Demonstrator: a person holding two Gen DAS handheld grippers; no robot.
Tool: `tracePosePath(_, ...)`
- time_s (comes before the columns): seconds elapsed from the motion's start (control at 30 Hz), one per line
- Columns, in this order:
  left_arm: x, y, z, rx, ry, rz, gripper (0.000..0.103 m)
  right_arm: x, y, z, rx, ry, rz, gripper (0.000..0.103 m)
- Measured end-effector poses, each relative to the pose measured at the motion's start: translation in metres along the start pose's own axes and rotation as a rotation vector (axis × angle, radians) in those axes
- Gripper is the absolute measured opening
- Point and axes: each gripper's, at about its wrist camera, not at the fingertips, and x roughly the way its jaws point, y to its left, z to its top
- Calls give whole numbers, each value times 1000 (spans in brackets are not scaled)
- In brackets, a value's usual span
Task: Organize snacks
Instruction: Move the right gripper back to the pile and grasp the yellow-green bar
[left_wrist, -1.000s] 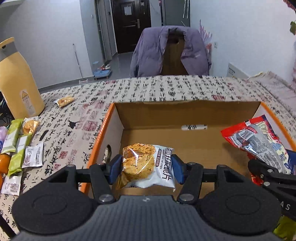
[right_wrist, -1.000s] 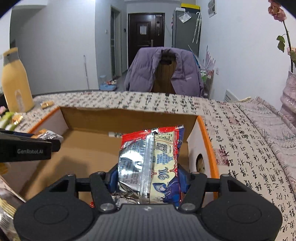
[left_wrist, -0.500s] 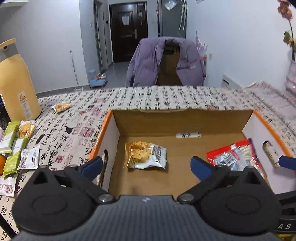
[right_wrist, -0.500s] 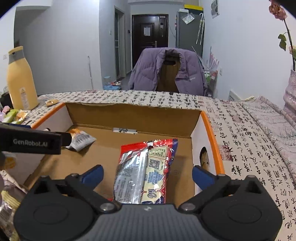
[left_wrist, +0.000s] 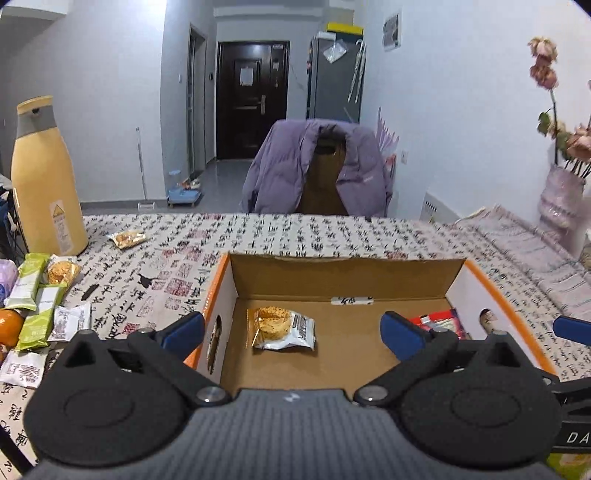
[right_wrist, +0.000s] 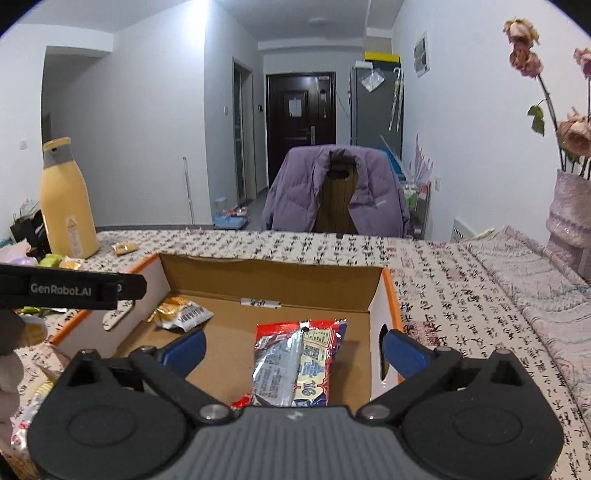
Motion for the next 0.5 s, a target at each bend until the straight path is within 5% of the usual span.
tracePosePath(0.5, -66, 6, -33, 3, -72, -36, 103, -54, -8, -31, 29, -34, 20, 103)
